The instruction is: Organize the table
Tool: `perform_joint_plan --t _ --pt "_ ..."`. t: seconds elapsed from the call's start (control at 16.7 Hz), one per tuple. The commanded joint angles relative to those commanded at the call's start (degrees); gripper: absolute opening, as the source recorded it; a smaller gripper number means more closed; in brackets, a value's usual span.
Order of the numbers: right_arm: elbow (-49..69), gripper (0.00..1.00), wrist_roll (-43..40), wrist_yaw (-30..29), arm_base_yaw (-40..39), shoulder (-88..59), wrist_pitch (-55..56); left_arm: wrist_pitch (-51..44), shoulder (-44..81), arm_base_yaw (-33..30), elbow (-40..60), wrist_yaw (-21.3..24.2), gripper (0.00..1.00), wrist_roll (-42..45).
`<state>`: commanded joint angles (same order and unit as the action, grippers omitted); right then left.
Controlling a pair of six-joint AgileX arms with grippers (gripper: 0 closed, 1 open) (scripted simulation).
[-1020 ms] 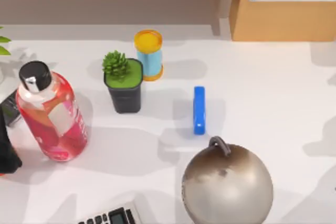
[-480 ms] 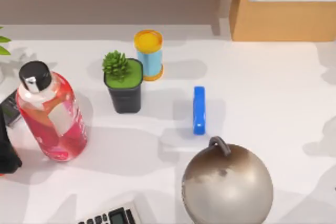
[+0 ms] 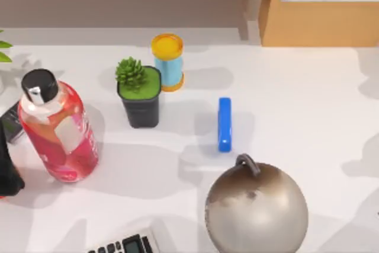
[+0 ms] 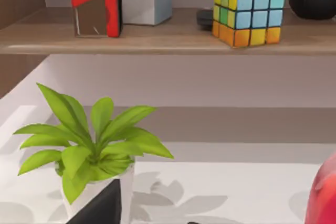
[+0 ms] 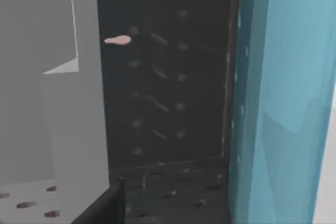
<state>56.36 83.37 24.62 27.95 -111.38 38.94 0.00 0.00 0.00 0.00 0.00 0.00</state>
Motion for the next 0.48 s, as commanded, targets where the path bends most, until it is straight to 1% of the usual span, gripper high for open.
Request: perform_joint_plan --t 0.48 --pt "-9.3 1.0 -1.0 3.0 3.4 6.3 2.4 0.0 0.0 0.0 0.0 0.0 1.0 0.0"
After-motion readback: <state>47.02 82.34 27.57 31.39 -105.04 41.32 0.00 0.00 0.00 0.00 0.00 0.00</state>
